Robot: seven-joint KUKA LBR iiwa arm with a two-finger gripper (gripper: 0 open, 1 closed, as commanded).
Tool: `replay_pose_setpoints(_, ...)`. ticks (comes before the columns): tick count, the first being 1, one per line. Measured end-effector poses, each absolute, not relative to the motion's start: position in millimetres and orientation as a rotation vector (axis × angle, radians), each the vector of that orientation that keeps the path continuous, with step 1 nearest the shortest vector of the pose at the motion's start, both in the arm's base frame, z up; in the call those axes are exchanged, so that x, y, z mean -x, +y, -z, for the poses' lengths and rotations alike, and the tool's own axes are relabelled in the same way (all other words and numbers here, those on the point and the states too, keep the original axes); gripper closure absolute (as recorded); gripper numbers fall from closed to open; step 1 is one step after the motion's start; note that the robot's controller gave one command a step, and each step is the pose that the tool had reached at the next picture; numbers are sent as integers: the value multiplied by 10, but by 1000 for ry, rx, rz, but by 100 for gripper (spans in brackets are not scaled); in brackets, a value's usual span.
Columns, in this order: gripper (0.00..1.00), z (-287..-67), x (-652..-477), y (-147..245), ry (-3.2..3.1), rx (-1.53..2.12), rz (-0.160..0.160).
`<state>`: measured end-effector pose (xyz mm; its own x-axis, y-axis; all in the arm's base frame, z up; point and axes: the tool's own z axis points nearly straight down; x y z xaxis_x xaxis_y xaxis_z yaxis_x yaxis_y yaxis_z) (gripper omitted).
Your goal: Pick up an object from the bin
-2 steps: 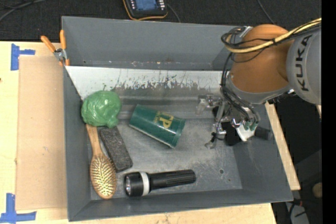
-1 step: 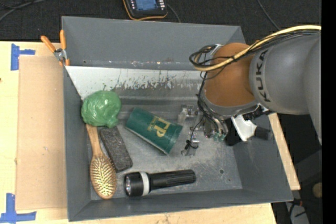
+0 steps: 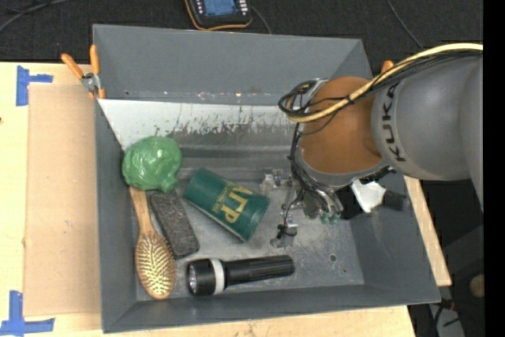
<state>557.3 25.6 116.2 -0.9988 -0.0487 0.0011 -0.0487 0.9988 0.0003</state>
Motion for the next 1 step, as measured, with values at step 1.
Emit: replay_pose_setpoints(1,0,-1133,-5807,410,-3136,167,6)
